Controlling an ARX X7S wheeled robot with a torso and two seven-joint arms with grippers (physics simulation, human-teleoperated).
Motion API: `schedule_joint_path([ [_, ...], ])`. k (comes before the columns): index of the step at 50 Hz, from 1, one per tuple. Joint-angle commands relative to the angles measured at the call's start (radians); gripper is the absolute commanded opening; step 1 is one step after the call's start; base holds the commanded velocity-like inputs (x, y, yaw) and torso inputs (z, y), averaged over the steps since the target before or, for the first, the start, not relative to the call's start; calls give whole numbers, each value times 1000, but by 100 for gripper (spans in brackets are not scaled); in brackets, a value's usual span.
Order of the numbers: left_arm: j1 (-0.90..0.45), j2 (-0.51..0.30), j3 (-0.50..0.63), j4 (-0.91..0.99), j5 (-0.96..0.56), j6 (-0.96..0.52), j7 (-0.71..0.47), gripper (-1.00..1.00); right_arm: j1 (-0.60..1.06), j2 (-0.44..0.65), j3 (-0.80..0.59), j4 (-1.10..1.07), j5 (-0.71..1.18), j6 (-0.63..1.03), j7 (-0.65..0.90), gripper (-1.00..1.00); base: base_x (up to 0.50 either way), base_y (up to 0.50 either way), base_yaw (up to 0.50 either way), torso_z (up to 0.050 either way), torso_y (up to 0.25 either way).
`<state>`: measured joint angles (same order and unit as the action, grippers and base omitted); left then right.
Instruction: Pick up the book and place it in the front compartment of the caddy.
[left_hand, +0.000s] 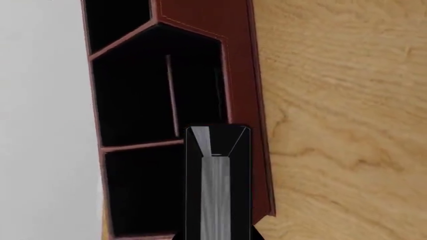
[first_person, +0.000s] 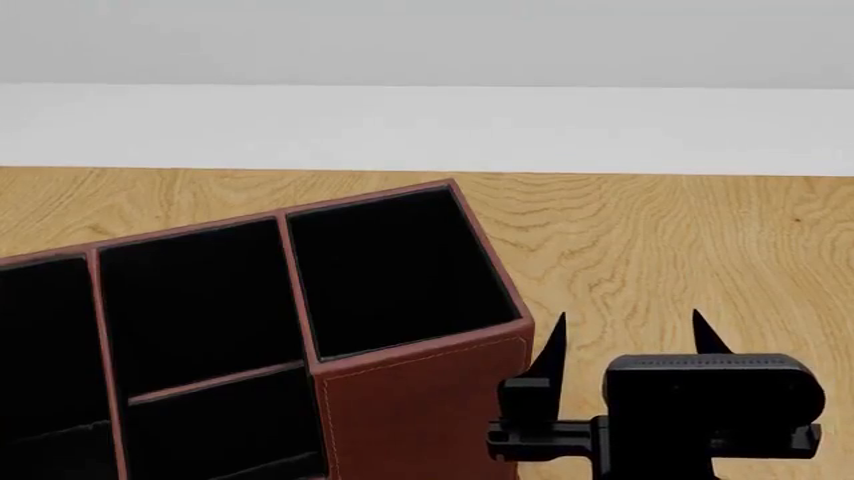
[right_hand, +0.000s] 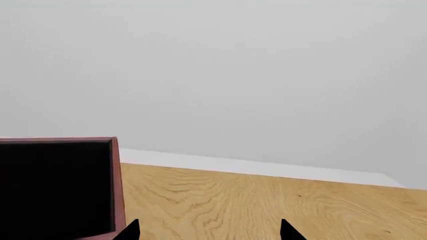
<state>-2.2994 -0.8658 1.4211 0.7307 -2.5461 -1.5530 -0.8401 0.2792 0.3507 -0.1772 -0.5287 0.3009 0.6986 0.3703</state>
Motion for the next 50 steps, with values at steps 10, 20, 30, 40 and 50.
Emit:
schedule_joint_path([
  [10,-56,-28,-123,-41,440,-17,443,-100,5,-13,20,6,-17,1,-15,100,0,0,0,0,0],
  [20,-57,-54,-134,-46,711,-18,690,-100,15,-13,14,14,-15,4,-14,100,0,0,0,0,1],
  [30,-57,-88,-122,-55,949,-18,904,-100,27,-10,9,18,-12,9,-15,100,0,0,0,1,1],
  [40,-56,-80,-142,-106,1104,-17,1040,-100,24,-7,7,18,-11,7,-12,100,0,0,0,0,1],
  [50,-31,-45,-191,-173,1230,18,1155,-100,17,-5,6,25,-11,1,-9,100,0,0,0,0,1],
])
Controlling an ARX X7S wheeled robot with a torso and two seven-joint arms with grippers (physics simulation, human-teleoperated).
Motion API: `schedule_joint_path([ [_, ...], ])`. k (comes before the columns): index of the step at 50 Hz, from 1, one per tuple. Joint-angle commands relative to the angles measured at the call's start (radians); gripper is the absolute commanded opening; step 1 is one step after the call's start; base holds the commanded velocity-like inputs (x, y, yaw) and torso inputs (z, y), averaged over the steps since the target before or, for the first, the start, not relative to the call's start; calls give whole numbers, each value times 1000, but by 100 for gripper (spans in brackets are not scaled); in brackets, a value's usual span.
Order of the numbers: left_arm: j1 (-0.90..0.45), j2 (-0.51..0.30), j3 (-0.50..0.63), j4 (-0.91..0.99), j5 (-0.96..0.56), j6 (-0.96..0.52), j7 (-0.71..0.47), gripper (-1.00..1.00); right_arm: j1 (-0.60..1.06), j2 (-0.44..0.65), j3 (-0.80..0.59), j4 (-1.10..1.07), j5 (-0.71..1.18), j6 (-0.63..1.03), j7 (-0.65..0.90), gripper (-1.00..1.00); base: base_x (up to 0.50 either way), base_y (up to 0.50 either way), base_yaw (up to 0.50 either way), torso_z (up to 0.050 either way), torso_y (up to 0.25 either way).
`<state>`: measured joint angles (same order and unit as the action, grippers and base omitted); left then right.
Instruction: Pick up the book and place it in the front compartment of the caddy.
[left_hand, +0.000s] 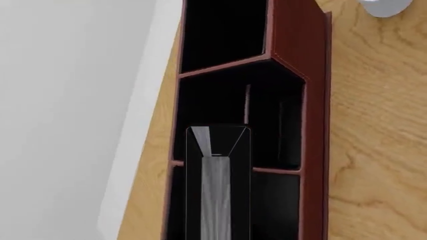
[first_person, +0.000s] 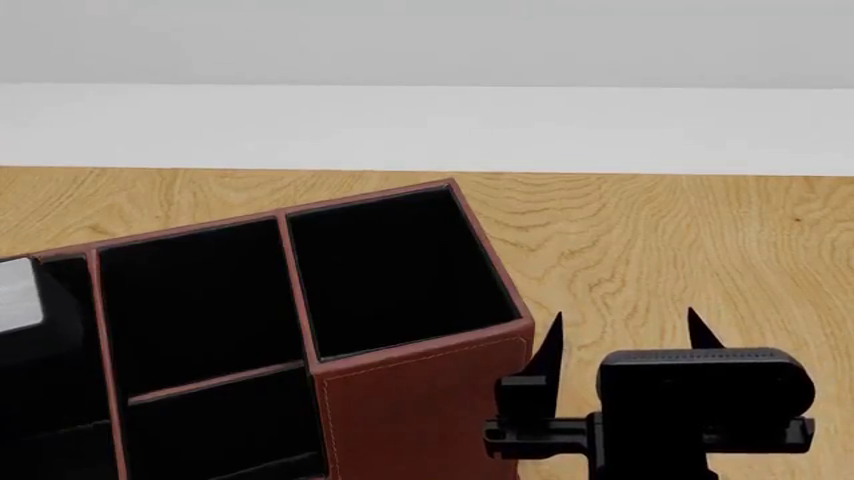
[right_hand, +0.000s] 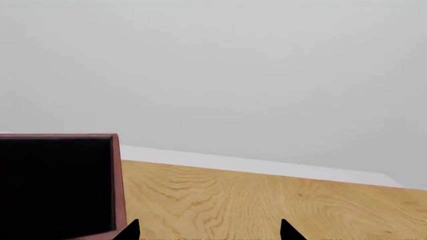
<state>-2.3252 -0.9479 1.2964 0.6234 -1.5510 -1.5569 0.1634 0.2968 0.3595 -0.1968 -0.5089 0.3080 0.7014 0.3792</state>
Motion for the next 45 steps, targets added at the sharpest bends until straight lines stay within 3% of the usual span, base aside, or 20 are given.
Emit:
schedule_joint_path([
  [1,0,38,-68,-69,255,28,167,-100,-2,-14,25,5,-18,-2,-18,100,0,0,0,0,0],
  [5,28,49,-96,-117,253,64,169,-100,-5,-13,24,4,-18,-3,-15,100,0,0,0,0,3],
  [28,85,108,3,-252,499,214,283,-100,-11,-5,21,0,-18,-3,-6,100,0,0,0,0,1],
  [45,166,172,75,-329,573,286,332,-100,-19,-1,18,-1,-17,-7,0,100,0,0,0,0,2],
])
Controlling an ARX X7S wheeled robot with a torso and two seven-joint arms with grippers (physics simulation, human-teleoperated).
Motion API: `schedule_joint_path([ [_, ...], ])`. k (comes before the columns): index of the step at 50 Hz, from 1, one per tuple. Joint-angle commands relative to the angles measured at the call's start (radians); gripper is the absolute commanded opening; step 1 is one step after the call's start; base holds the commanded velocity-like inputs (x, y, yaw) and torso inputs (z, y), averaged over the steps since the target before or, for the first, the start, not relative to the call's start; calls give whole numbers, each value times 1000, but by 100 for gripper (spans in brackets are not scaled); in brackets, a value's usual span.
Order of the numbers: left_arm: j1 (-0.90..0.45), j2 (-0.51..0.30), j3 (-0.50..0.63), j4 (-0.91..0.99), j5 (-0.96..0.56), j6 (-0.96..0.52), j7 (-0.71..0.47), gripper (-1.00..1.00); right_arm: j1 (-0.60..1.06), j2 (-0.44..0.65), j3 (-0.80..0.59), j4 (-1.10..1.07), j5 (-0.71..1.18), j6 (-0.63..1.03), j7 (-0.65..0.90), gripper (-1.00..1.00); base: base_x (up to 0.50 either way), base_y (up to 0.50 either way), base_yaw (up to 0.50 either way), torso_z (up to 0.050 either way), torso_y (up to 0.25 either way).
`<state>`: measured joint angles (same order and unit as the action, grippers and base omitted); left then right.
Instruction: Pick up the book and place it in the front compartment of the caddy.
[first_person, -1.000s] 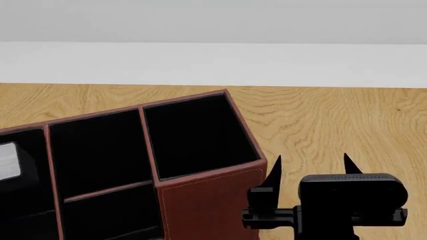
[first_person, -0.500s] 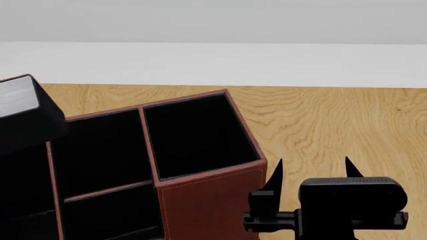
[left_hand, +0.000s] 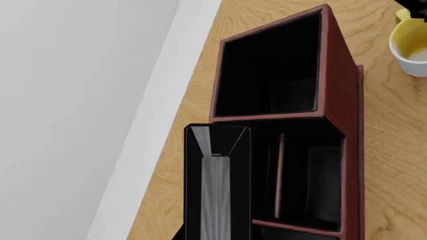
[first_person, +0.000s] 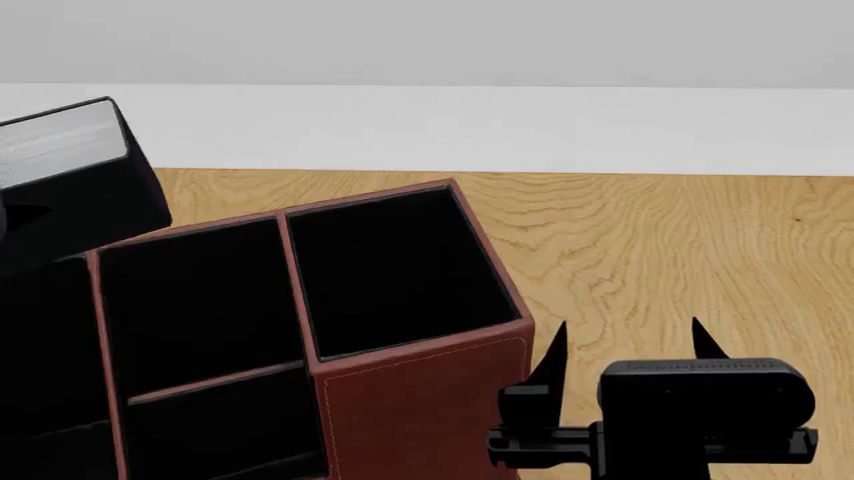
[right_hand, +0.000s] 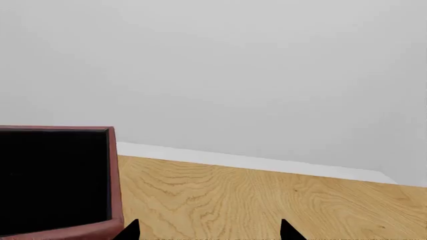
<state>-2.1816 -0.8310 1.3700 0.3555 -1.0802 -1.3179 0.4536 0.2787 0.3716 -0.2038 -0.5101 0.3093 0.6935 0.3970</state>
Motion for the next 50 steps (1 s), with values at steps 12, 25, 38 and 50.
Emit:
schedule_joint_path([
  [12,61,112,9,-181,100,116,146,-100,-2,-10,25,7,-16,-2,-16,100,0,0,0,1,1],
  [25,101,175,48,-291,168,189,190,-100,6,-4,19,13,-19,-1,-13,100,0,0,0,0,2],
  [38,147,212,52,-357,192,236,191,-100,-1,-1,22,13,-17,-6,-8,100,0,0,0,0,2],
  [50,184,235,58,-408,210,269,196,-100,-3,1,19,14,-16,-9,-5,100,0,0,0,1,2],
])
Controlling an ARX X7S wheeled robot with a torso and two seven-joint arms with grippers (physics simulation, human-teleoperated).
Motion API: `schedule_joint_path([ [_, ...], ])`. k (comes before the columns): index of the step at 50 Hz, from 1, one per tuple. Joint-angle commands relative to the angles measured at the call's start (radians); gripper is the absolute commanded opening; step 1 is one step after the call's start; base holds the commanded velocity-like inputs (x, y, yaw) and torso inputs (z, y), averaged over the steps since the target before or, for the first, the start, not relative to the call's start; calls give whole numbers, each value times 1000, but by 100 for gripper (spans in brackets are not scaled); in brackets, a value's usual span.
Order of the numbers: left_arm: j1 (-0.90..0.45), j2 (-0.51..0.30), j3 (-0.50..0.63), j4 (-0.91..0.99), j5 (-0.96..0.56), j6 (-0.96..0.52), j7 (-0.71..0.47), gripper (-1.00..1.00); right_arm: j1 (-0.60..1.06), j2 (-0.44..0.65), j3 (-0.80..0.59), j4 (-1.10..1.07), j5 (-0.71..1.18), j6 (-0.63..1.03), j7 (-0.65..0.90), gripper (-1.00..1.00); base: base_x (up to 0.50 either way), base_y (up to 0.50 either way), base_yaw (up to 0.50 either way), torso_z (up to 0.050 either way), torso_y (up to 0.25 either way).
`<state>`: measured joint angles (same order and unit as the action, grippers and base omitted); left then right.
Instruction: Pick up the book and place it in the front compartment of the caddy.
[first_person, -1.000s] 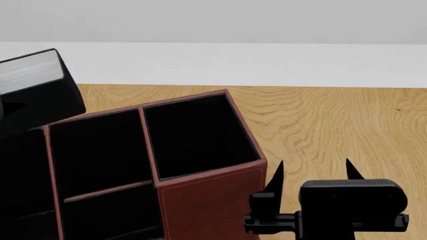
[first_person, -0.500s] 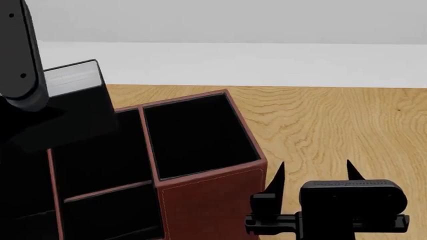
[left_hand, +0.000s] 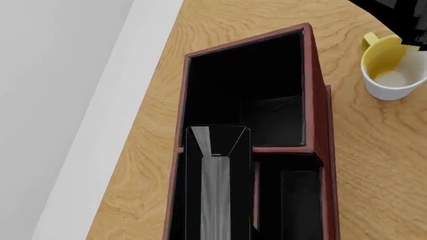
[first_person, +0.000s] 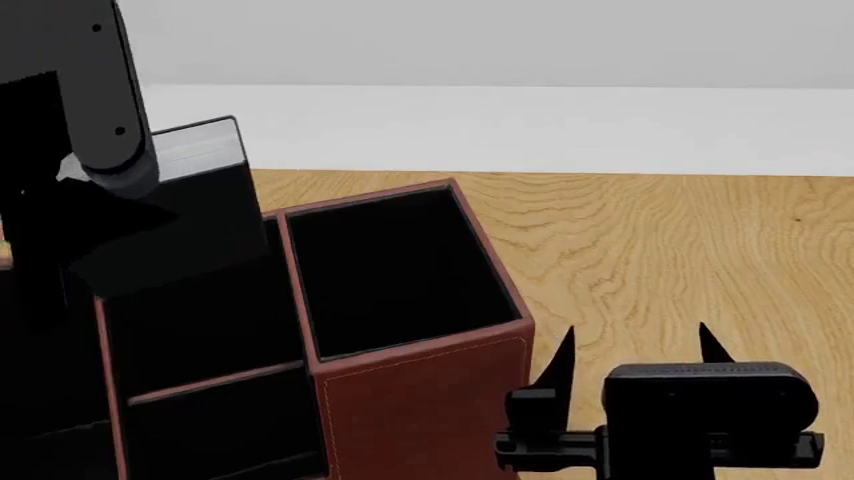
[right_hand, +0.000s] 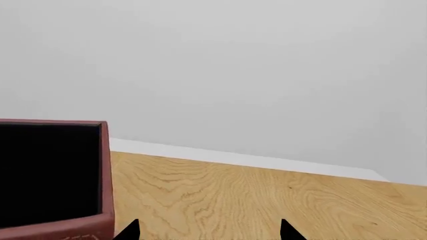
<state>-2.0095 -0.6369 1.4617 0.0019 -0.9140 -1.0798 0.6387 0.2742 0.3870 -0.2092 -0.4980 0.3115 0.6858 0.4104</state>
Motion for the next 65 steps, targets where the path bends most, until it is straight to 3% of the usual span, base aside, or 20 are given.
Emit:
schedule_joint_path([
  [1,14,42,-32,-57,46,33,11,-100,1,-14,26,1,-17,0,-18,100,0,0,0,0,0],
  [65,154,102,15,-248,112,122,25,-100,-7,-1,22,-9,-6,1,1,100,0,0,0,0,1],
])
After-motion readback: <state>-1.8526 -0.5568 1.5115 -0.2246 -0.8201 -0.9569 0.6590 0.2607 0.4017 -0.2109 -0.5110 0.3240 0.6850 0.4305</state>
